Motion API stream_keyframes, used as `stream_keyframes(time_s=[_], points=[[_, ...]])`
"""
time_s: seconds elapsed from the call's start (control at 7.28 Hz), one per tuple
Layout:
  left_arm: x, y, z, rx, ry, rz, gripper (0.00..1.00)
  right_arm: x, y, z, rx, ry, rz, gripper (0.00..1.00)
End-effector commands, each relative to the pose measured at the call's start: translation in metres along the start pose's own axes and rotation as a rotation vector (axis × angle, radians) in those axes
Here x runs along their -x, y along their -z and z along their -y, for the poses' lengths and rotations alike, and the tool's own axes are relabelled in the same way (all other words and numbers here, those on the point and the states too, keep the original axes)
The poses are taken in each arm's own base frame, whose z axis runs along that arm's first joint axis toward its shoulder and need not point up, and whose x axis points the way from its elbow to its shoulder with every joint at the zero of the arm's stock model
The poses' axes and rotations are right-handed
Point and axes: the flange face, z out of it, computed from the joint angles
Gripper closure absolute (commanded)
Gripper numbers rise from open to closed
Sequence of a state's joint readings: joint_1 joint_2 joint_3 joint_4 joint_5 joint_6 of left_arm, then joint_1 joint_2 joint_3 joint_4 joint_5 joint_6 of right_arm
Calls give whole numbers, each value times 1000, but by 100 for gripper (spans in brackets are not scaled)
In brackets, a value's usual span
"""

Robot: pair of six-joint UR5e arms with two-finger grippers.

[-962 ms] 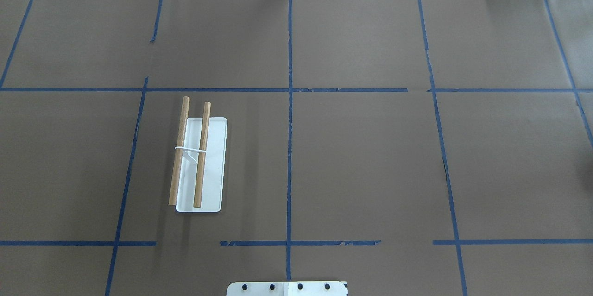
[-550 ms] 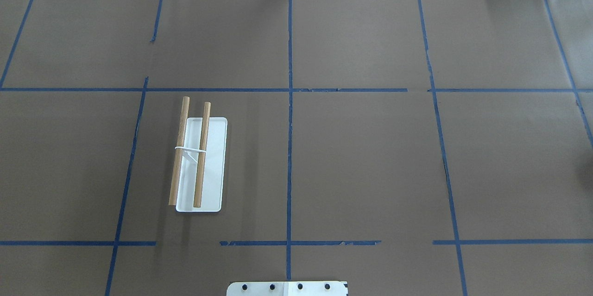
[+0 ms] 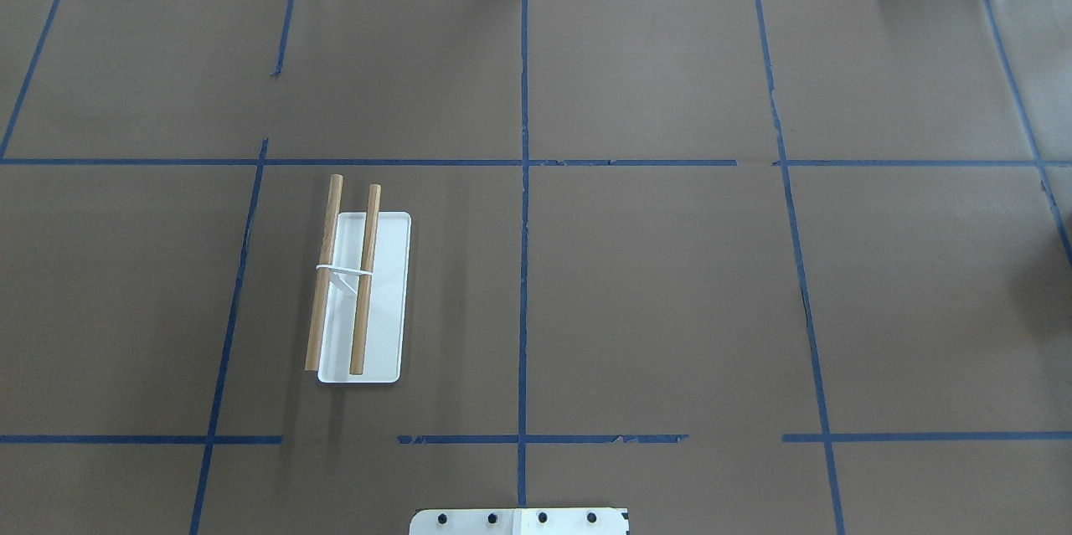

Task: Hang towel on rack

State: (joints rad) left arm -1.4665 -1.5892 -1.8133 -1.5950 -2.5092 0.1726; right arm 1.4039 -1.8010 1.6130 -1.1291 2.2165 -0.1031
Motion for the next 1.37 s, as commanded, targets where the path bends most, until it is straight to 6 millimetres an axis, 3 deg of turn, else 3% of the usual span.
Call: stream_keyframes(time_s=[0.0,0.14,0.27,0.41,0.69,0.96,1.24], points=[[-5,4,6,-10,141,2,0,78,118,40,-48,-123,10,100],[-15,12,22,-54,266,2,0,123,160,72,-78,-213,86,100],[-26,10,34,-83,371,-14,0,154,171,100,-88,-262,182,100],[-71,-7,73,-79,432,-43,0,202,181,139,-96,-291,241,100],[-154,-17,149,-88,589,-89,0,309,191,200,-72,-358,333,100],[-249,-46,195,-70,720,-117,0,438,198,239,-58,-364,404,100],[-348,-82,216,-17,822,-158,0,524,205,251,-78,-344,440,100]])
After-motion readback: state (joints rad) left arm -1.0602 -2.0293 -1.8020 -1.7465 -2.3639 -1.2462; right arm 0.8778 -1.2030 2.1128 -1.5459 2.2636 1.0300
